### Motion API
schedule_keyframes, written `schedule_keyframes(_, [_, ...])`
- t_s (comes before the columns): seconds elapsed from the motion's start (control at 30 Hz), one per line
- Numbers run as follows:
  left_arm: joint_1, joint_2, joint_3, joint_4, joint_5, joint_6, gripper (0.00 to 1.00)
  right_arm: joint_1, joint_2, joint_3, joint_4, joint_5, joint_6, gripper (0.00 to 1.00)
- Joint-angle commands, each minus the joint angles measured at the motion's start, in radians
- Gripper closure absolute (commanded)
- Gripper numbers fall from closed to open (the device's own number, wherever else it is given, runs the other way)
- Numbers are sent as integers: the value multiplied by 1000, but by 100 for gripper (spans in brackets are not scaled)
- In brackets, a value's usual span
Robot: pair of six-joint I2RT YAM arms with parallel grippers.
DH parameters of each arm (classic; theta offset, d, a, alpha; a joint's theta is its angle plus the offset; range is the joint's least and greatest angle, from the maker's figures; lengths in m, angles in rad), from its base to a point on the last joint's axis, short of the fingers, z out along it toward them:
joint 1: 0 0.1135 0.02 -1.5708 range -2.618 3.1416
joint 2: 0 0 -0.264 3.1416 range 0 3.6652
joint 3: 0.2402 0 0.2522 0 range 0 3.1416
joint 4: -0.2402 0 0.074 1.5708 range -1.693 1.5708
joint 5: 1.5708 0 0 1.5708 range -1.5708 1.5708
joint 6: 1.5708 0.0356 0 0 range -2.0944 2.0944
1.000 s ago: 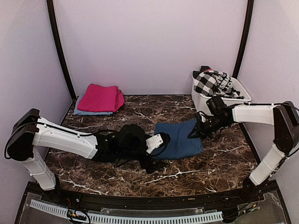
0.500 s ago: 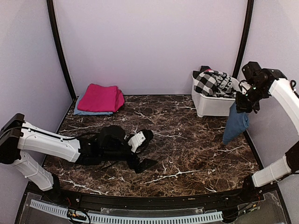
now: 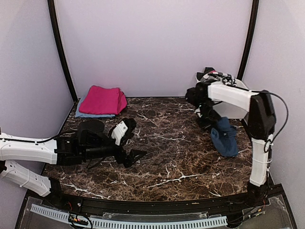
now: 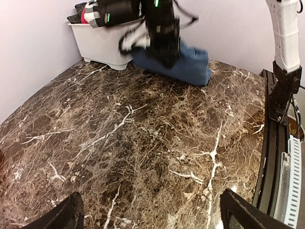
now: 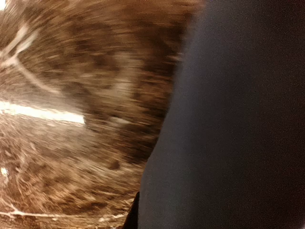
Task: Fold and stack the mixed laundry pile
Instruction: Turn over the square-folded T-shirt at the center of the board.
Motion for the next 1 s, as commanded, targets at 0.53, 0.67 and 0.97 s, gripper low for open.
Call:
schedule_keyframes(0.53, [337,-344,-10,-278,-37,-474,1,545,470,495,59,-438,57,54])
schedule_keyframes(0.67, [392,-357,-13,-287,-3,-530,1,552,378,556,164,-515,46,37])
schedule_keyframes(0.97, [511,-300,-5,-249,136,-584,1,426,-33,124,601,-847,1,32])
